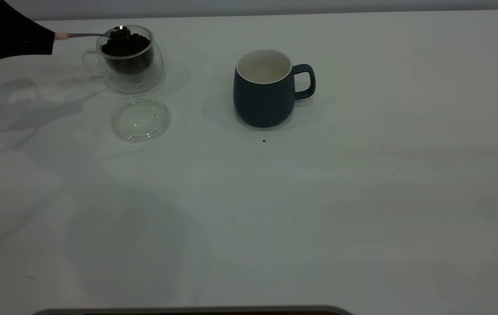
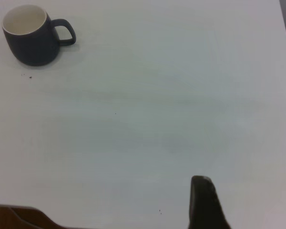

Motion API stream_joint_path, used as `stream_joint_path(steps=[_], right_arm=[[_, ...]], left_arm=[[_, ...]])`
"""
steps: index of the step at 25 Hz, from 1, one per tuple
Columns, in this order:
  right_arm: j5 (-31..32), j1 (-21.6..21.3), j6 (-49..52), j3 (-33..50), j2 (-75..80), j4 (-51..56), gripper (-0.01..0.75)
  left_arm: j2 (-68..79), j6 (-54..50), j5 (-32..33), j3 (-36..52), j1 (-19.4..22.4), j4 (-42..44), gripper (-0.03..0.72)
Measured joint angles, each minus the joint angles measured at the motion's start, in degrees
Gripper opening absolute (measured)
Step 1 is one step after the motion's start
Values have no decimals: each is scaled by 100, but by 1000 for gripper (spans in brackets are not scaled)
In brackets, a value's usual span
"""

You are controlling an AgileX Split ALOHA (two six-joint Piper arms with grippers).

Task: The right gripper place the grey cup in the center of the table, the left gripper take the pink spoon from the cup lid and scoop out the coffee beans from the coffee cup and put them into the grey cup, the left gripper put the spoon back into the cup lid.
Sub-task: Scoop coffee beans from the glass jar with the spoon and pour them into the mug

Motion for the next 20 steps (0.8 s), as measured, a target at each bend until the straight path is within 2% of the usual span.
stream_joint_path(steps=[9,20], right_arm=[[0,0,0,0,0,0,482],[0,0,0,0,0,0,482]], left_arm=[[0,-36,7,0,-141,0,123],[0,-108,18,0,-993,-13,123]])
